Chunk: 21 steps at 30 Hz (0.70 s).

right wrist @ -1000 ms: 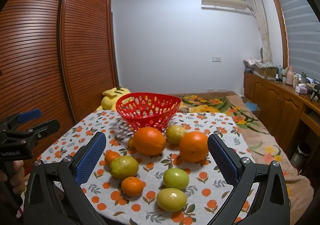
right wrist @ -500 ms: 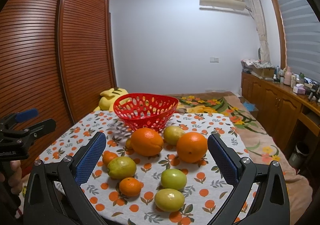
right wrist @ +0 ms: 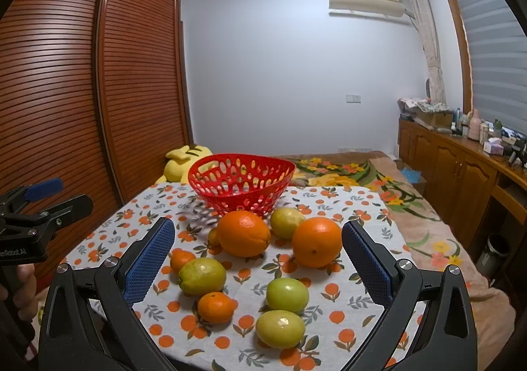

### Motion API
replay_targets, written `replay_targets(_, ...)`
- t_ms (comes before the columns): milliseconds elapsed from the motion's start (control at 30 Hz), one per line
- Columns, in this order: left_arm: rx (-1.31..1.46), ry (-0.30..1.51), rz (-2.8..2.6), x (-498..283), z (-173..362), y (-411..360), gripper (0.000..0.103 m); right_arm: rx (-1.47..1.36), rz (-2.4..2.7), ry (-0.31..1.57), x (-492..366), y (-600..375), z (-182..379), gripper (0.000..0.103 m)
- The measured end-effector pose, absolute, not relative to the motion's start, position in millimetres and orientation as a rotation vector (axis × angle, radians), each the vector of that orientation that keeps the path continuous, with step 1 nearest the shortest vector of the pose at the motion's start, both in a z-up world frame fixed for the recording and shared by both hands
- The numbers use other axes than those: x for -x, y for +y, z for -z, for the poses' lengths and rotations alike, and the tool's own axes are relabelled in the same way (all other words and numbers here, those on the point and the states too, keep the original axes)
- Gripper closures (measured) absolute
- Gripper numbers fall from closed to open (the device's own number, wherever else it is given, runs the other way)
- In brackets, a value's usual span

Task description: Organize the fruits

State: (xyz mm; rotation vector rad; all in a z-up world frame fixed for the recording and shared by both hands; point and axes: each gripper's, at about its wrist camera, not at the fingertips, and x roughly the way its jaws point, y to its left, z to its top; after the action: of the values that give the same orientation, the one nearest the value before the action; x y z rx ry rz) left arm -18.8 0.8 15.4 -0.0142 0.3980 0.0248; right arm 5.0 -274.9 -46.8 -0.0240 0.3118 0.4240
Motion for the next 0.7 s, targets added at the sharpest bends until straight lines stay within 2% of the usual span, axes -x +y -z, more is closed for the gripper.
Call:
replay_targets(400,0.019,0.417,-0.023,20.2,-8.9,3.2,0.0,0.035,-0.433,0.332,-6.1,-273.2,54.6,0.0)
replay_targets(700,0.039,0.501,-0.02,15.8,34.2,21.8,0.0,0.073,-0.442,0.404,-16.6,-277.3,80.3,0.003)
